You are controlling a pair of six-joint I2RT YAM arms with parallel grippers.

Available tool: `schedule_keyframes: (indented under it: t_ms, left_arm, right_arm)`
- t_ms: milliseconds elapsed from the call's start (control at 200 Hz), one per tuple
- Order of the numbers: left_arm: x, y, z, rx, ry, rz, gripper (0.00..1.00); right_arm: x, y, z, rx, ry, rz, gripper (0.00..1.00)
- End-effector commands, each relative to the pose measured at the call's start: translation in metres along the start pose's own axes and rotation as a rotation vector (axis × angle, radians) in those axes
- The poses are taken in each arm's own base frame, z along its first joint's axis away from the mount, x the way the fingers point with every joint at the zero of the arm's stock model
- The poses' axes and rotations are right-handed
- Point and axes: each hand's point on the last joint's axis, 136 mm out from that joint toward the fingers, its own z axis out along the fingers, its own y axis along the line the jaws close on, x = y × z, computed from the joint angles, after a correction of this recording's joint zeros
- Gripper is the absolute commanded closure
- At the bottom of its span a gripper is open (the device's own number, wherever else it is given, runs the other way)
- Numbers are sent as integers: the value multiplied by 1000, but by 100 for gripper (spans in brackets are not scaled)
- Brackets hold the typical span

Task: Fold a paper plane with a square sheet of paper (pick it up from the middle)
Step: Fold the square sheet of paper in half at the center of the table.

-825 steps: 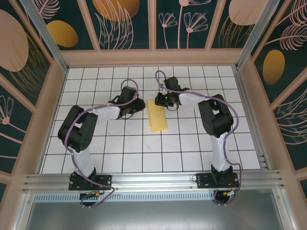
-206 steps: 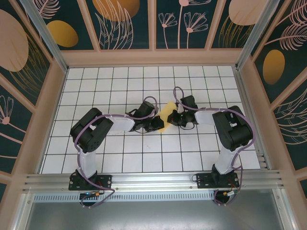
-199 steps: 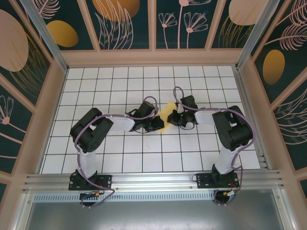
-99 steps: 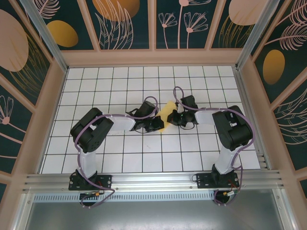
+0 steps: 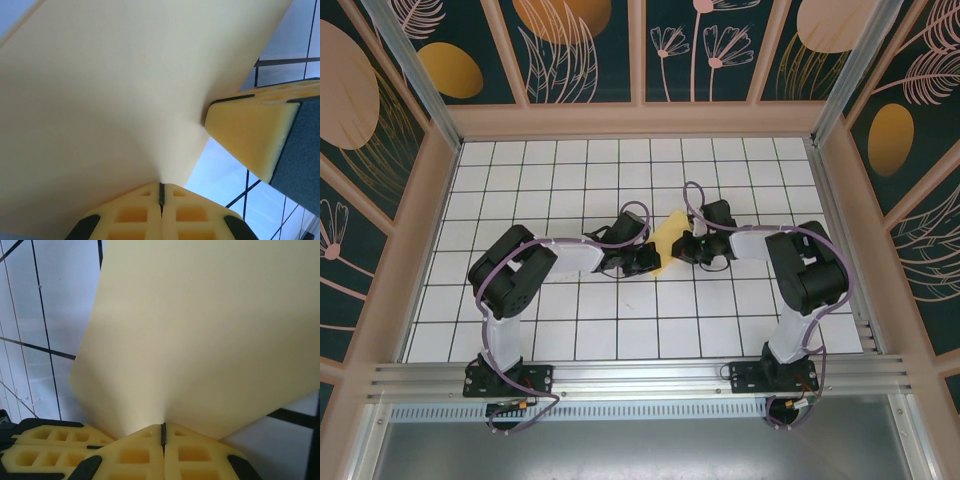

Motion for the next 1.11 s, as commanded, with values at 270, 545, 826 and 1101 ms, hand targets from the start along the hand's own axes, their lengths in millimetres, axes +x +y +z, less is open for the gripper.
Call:
schedule_keyframes:
  t_ms: [270, 545, 826, 1101]
  left_arm:
    - [14, 36, 8, -132, 39, -29, 95]
    - [17, 39, 7, -134, 41, -30, 95]
    - [16, 37, 5, -126, 31, -24, 95]
    - [13, 31, 3, -113, 25, -12, 95]
  right_arm:
    - [-46, -34, -11, 69, -75, 28, 96]
    - [-74, -53, -22, 89, -123, 56, 95]
    - [-96, -82, -34, 146, -180, 108, 95]
    - [-121, -83, -49, 161, -246, 117, 95]
